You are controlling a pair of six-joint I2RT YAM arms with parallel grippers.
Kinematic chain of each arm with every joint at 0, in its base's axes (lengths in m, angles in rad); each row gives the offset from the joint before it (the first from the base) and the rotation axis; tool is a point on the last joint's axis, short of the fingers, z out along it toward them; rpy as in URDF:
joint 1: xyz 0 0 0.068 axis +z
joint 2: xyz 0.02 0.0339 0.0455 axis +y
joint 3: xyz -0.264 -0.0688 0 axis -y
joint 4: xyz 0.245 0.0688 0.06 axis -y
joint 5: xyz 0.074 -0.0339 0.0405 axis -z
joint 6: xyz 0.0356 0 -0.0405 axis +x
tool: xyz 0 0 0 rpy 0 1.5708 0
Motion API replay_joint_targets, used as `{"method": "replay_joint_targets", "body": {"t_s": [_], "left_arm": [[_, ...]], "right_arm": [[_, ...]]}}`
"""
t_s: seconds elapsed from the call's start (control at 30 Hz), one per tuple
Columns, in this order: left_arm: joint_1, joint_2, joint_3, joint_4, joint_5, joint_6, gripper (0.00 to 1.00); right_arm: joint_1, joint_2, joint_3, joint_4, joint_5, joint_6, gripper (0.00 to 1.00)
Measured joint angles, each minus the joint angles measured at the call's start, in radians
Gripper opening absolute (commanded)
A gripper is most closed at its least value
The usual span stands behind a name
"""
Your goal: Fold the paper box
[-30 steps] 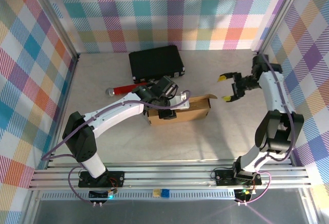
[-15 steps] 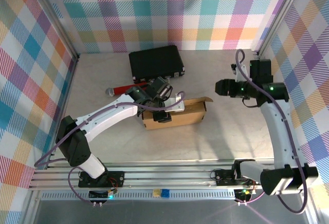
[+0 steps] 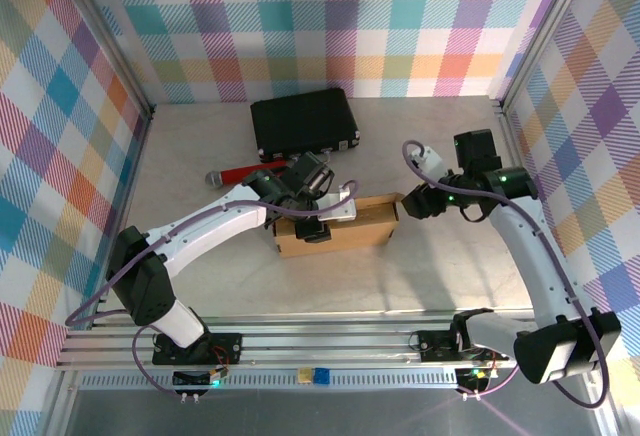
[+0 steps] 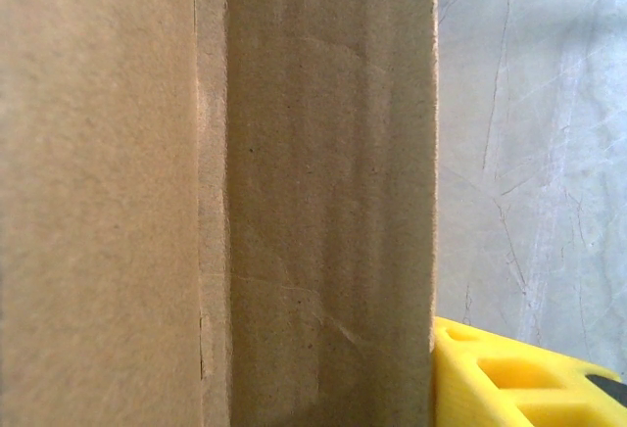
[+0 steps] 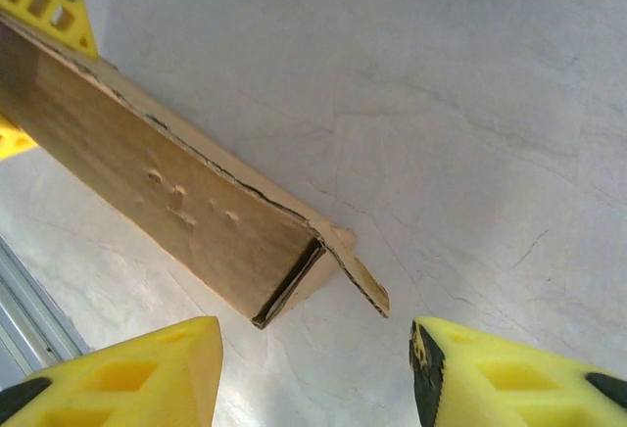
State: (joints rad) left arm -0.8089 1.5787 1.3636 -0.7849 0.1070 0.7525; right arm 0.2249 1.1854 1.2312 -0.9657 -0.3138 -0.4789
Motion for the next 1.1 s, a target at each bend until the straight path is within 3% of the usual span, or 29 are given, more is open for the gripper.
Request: {"method": "replay_joint_targets", "body": {"t_s": [0.2, 0.9, 1.1], "left_arm": [[0.001, -0.001, 0.0, 0.0, 0.0, 0.0, 0.55], [0.003, -0.012, -0.013, 0.006, -0.001, 0.0, 0.59], [0.004, -0.012, -0.013, 0.021, -0.005, -0.004, 0.61]], "right_arm": [[0.027, 0.057, -0.012, 0.0, 0.032, -0.04, 0.49], [0.071, 0.14, 0.029, 0.001, 0.045, -0.059, 0.01], [0.071, 0.158, 0.048, 0.0, 0.045, -0.03, 0.0]]}}
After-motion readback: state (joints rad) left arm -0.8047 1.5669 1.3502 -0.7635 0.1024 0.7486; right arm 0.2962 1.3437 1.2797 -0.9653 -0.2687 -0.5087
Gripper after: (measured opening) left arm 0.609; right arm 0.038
